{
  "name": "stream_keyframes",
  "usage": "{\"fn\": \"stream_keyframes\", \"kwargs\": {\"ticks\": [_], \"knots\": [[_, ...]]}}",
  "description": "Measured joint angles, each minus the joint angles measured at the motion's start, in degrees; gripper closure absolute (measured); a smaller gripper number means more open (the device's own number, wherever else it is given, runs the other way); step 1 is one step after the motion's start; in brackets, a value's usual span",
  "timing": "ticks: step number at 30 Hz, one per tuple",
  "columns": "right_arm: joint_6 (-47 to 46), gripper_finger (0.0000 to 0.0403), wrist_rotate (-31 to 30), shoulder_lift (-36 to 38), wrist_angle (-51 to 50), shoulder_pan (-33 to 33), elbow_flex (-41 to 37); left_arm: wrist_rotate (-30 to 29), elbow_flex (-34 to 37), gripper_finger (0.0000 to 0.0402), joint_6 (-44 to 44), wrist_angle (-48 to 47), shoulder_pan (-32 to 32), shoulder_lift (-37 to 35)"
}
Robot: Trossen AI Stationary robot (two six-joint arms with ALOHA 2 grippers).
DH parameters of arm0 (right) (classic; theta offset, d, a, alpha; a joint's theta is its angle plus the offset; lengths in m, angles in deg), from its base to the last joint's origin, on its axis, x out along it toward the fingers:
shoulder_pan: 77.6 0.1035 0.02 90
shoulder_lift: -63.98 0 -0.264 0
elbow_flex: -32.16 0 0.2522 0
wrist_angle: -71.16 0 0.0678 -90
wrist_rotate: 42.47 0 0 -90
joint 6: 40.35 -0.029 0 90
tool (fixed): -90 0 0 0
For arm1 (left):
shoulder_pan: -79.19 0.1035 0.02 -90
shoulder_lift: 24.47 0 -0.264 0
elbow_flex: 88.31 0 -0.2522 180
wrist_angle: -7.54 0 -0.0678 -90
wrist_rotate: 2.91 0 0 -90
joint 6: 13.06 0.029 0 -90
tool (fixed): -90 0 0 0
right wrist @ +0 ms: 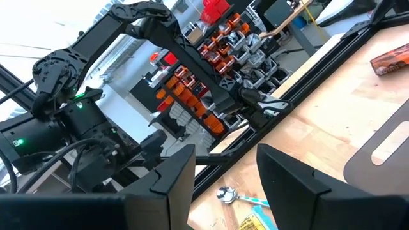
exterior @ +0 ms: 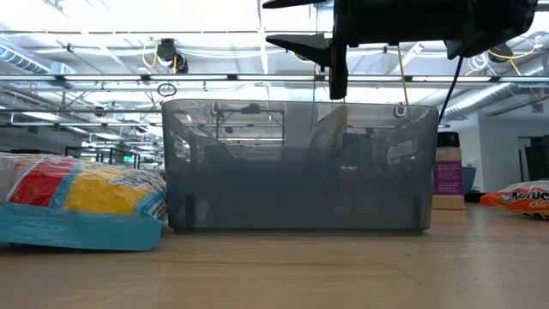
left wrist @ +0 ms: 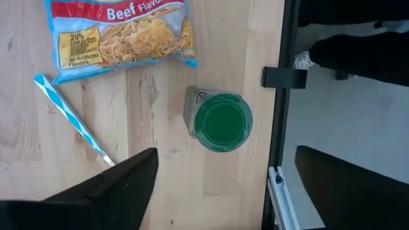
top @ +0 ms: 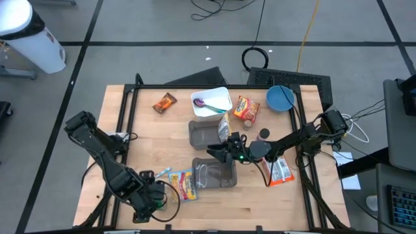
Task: Pick & Place Food Item
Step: Put the green seasoning bottle into the bottom black bin
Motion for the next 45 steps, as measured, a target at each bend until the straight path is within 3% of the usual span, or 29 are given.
{"fn": "stream_keyframes", "kwargs": {"ticks": [6, 10, 13, 17, 28, 35, 45], "knots": [[0.0, 0.0243, 0.0, 0.0, -0.9, 0.0, -0.1, 3.5, 0.0, 0.0079, -8.5, 0.0, 0.7, 0.0], [0.0, 0.0243, 0.0, 0.0, -0.8, 0.0, -0.1, 4.6, 0.0, 0.0097, -5.9, 0.1, 0.4, 0.0], [0.0, 0.0243, 0.0, 0.0, -0.8, 0.0, -0.1, -1.1, 0.0, 0.0107, -5.6, 0.1, -1.2, 0.0], [0.0, 0.0243, 0.0, 0.0, -0.8, 0.0, -0.1, -10.3, 0.0, 0.0117, -11.7, 0.0, -5.7, -0.1], [-0.2, 0.0243, 0.0, 0.0, -0.8, 0.3, -0.1, -28.8, 2.2, 0.0142, -40.8, -0.3, -22.0, -0.2], [-1.7, 0.0243, 0.0, 0.0, -0.8, 0.3, -0.1, -30.7, 9.0, 0.016, -55.4, 3.5, -27.4, -0.1], [-3.8, 0.0243, 0.0, 0.0, -0.9, 0.3, -0.1, -34.2, 18.0, 0.0175, -53.2, 16.1, -26.8, -0.1]]}}
